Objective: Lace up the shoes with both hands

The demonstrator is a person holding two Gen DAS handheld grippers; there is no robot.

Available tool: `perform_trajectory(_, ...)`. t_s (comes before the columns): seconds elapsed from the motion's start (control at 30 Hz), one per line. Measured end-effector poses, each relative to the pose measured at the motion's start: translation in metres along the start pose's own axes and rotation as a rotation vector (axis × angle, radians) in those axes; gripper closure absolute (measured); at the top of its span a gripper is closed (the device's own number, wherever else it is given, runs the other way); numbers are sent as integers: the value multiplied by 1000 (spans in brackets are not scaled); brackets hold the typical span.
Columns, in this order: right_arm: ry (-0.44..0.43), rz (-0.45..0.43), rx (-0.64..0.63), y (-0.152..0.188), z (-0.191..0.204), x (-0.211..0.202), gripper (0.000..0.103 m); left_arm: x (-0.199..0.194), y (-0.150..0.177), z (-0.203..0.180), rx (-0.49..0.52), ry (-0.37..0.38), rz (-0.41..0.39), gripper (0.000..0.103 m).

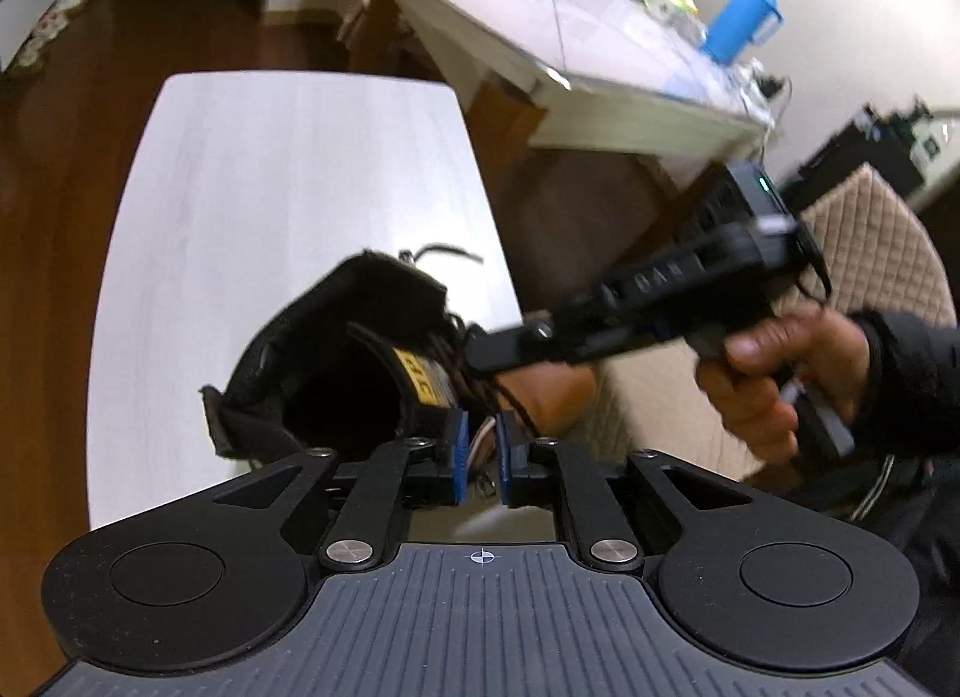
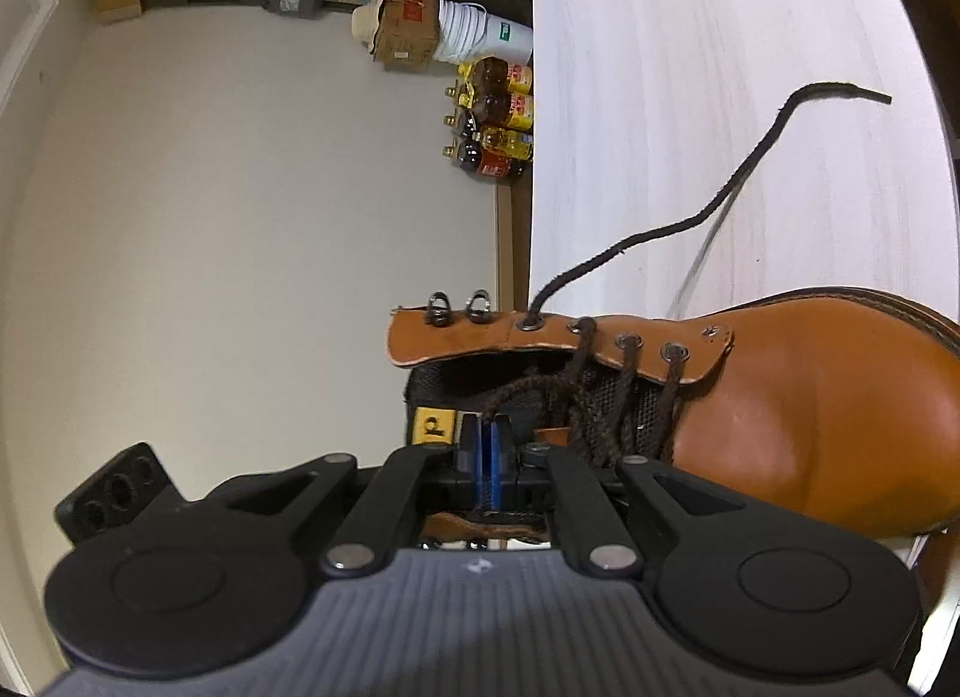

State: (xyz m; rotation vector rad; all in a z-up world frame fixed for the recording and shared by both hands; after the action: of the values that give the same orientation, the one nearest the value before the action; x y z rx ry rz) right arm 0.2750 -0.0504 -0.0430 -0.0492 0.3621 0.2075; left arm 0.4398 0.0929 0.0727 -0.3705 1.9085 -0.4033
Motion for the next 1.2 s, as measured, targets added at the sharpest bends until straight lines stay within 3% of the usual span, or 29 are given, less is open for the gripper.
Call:
perform_trajectory(0.2, 7, 46, -10, 3, -3, 4, 99, -6, 2, 10, -76, -16, -60, 91)
perform_trajectory(0.33, 3, 61, 25, 4, -7, 6, 99, -1, -1, 19, -134, -10, -56, 91)
perform_trajectory(0.6, 13, 124, 88, 4, -11, 12, 99, -1, 4, -2, 2, 34, 5, 88)
perform_trajectory(0.93, 58, 219, 83, 8, -15, 29, 99, -2, 16, -5, -11, 49, 3, 89)
perform_trajectory(1.13, 103, 332, 22, 14, -4, 41, 99, 0, 22, -4, -24, 21, 3, 89)
perform_trajectory(1.2, 109, 342, 11, 14, -3, 41, 99, -4, 22, -4, -43, 15, -30, 89)
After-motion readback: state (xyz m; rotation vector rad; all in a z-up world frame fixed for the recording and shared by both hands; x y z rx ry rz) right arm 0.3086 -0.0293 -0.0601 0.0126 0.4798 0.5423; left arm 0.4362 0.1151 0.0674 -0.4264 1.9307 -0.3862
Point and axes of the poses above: each gripper's, at about its wrist camera, not at the fingertips, and x roughly the way its jaws point, z to its left, y to its underside, the point moved 4 cm from there along x, roughly the way its jaws point
